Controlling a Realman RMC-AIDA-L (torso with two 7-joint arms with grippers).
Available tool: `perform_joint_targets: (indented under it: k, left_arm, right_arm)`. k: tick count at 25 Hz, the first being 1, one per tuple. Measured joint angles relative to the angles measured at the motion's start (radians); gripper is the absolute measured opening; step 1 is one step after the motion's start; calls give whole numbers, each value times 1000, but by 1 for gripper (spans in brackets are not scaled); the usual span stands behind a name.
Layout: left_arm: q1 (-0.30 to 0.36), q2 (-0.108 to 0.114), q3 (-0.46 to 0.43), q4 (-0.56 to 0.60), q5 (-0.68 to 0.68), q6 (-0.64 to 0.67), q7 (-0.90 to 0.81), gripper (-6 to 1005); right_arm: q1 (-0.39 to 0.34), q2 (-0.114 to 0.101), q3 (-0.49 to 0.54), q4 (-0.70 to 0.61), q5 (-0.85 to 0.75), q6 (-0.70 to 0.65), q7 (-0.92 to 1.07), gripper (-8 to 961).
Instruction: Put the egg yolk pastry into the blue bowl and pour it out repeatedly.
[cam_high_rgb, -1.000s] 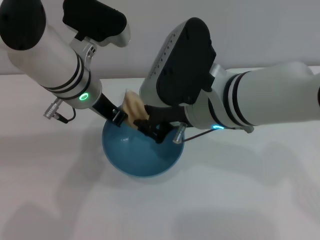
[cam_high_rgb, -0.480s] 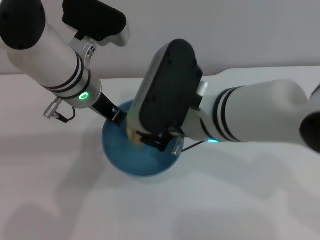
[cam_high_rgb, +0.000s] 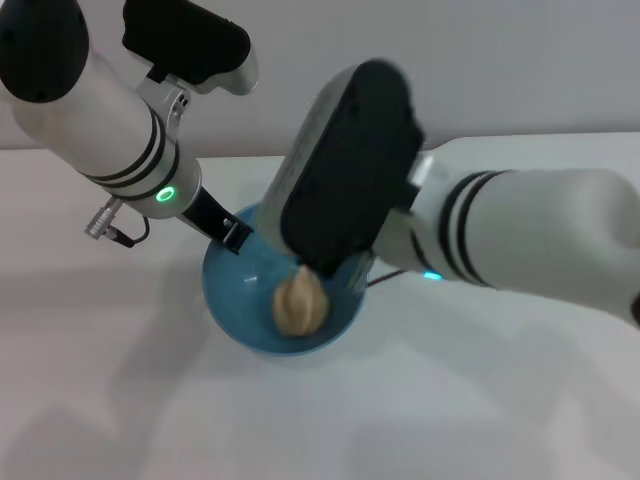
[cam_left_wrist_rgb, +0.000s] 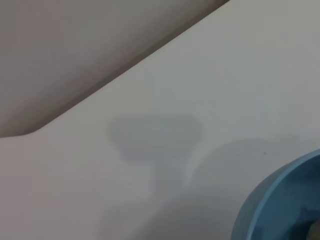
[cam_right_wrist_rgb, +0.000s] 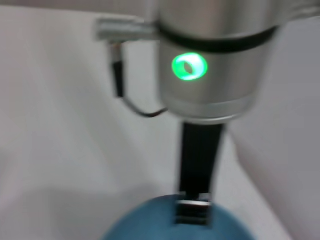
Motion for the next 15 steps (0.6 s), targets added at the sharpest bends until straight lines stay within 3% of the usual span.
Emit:
perform_joint_targets:
  k: [7, 15]
  left_arm:
    - [28, 0, 2, 0, -1, 64, 0, -1]
    - [102, 1, 1, 0, -2, 247, 0, -1]
  right_arm:
    - [-107, 2, -1, -85, -376, -55, 261, 406]
    - [-194, 5, -20, -3, -862, -176, 771, 405]
